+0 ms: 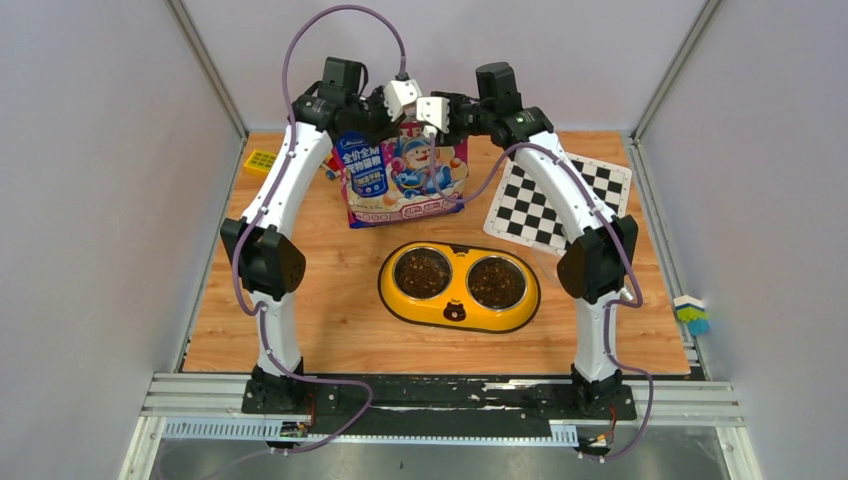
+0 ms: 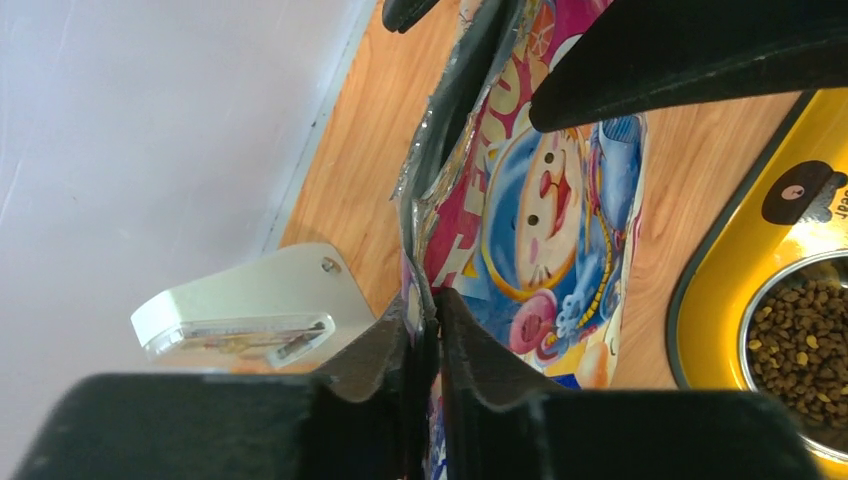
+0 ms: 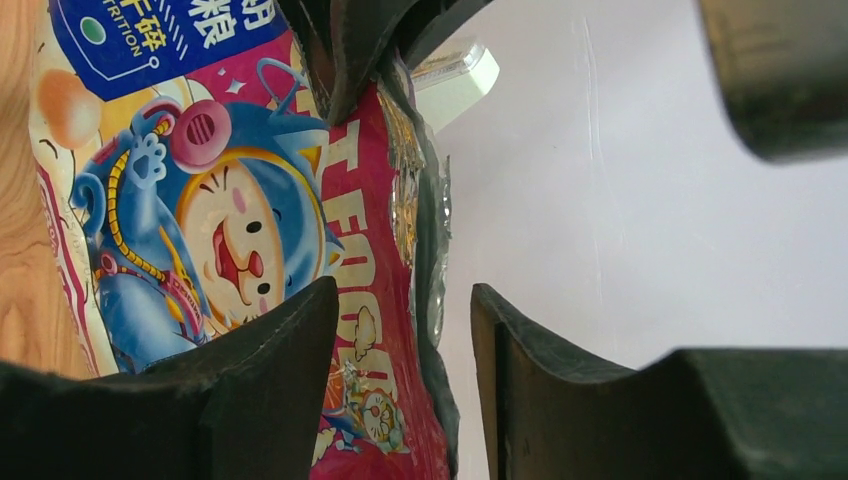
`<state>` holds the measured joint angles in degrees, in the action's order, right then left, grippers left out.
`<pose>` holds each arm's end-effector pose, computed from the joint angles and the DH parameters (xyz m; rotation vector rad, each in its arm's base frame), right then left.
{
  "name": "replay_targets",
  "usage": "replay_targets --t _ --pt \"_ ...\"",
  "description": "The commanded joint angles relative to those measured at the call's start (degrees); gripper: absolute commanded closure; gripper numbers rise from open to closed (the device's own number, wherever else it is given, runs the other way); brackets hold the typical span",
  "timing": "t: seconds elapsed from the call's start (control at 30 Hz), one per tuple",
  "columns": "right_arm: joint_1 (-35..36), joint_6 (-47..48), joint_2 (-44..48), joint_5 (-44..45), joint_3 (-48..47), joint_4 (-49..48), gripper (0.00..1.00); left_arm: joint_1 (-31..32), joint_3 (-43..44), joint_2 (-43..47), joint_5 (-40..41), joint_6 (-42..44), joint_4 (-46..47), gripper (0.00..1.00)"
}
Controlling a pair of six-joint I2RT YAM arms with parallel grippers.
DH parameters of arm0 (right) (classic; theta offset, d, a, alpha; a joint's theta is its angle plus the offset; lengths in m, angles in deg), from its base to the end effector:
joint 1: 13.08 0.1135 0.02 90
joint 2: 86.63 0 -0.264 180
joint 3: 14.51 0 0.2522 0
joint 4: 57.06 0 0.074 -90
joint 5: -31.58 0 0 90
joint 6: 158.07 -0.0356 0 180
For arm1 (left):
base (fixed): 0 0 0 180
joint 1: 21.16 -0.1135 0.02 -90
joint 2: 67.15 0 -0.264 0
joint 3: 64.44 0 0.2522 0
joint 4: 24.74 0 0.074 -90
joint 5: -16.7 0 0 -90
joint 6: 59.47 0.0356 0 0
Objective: Serve the pet food
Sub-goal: Close the pet food bag at the center of the board.
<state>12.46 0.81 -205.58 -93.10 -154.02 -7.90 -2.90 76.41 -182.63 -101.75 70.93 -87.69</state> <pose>0.4195 0.2229 0.3836 -1.6721 1.0566 0.1379 0.4172 -0.1555 0.3957 1.2801 1.7335 -0.3299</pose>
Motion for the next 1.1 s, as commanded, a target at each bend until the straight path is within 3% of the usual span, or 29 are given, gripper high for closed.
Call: replay_targets --t 0.0,0.23,0.4,0.5,0.67,0.73,0.77,0.83,0.93,0.97,1.0,1.03,1.07 --pt "0.7 1.9 -1.2 1.5 -2.8 1.9 0.5 -0.1 -0.4 3.9 -1.6 1.3 -0.7 0.84" --pt "0.9 1.7 -2.3 0.3 -5.0 4.3 0.6 -0.1 -1.6 4.7 -2.2 1.5 0.0 0.93" --pt "0.9 1.7 -2.6 0.1 -5.4 5.0 0.82 -0.2 -1.8 5.1 -3.5 1.3 0.2 1.0" --pt "0.8 2.0 -2.9 0.8 -5.9 5.5 1.0 -0.2 -1.3 5.4 -4.4 1.2 -0.1 1.0" --pt "0.6 4.2 -2.5 0.2 -7.5 8.9 1.0 -0.6 0.0 6.3 -5.0 0.9 -1.2 1.0" --pt "0.5 4.7 -1.9 -0.2 -7.7 10.0 1.0 -0.9 0.4 7.0 -4.7 1.6 -2.6 0.81" --pt "0.5 5.5 -1.4 -0.7 -7.8 11.2 1.0 -1.0 0.4 7.3 -4.4 1.9 -3.2 0.63" --pt "0.4 6.1 -0.7 -1.9 -8.2 13.2 1.0 -1.5 -0.2 8.5 -4.0 3.2 -4.8 0.49" --pt "0.5 4.5 -0.1 -2.3 -8.6 13.4 1.0 -2.7 -3.3 11.3 -2.8 4.7 -5.7 0.4" --pt "0.6 3.6 0.0 -1.9 -8.7 12.9 1.0 -3.7 -4.4 11.9 -1.9 4.4 -5.4 0.28" --pt "0.5 2.2 0.1 -1.2 -8.5 11.7 1.0 -4.8 -6.7 13.4 -1.2 3.1 -3.7 0.23" --pt "0.5 1.1 0.4 -0.3 -7.8 10.3 1.0 -5.4 -8.2 14.2 0.3 2.4 -1.3 0.06" --pt "0.5 0.4 0.6 0.4 -7.0 9.1 1.0 -6.6 -11.8 16.3 1.3 0.1 0.6 0.03"
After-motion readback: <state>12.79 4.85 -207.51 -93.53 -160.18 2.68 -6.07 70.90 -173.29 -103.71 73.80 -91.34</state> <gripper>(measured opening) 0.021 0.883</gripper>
